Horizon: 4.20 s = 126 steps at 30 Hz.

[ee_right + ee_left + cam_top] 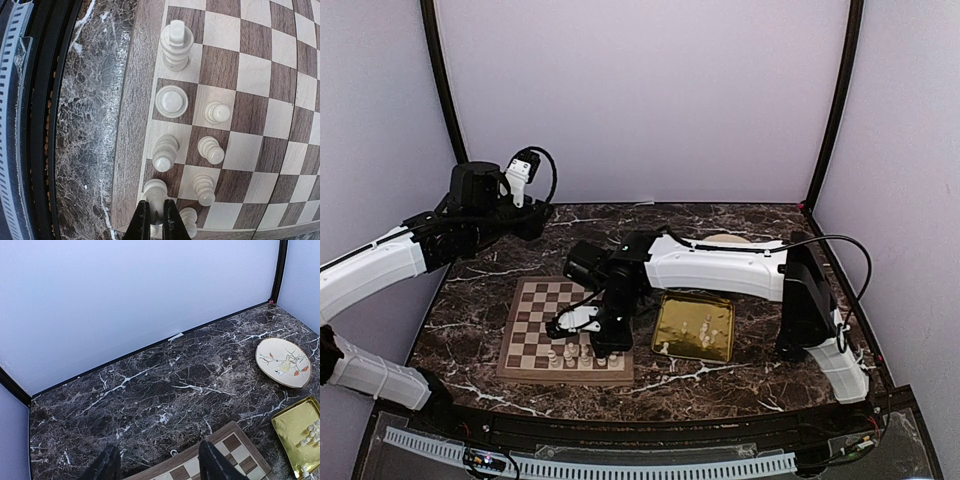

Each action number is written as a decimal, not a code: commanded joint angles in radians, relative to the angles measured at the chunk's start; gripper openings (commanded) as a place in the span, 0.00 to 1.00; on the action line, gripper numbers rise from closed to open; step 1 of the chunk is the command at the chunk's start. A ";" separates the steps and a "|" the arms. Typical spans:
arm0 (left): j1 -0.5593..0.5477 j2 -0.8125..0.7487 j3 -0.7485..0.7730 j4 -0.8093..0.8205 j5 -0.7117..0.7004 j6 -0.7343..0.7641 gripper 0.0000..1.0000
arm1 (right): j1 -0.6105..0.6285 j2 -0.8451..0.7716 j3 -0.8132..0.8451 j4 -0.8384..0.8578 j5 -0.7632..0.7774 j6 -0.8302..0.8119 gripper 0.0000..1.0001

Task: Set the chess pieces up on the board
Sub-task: Place the knight at g1, then pick up the bishop from the storage box, then place the bishop on the chessboard.

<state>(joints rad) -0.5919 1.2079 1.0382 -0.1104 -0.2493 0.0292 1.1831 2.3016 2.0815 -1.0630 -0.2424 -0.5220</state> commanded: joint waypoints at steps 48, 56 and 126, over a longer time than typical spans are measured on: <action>0.005 0.071 0.026 -0.049 0.097 0.009 0.55 | -0.451 -0.514 -0.770 0.258 0.122 0.076 0.32; 0.005 0.077 0.028 -0.050 0.111 0.005 0.55 | -0.470 -0.478 -0.776 0.264 0.118 0.081 0.30; 0.008 0.073 0.058 -0.104 0.040 -0.006 0.55 | -0.153 0.023 0.059 -0.004 0.078 0.054 0.12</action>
<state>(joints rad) -0.5915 1.3136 1.0672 -0.1967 -0.2008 0.0216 1.0077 2.3005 2.0930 -1.0348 -0.1837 -0.4541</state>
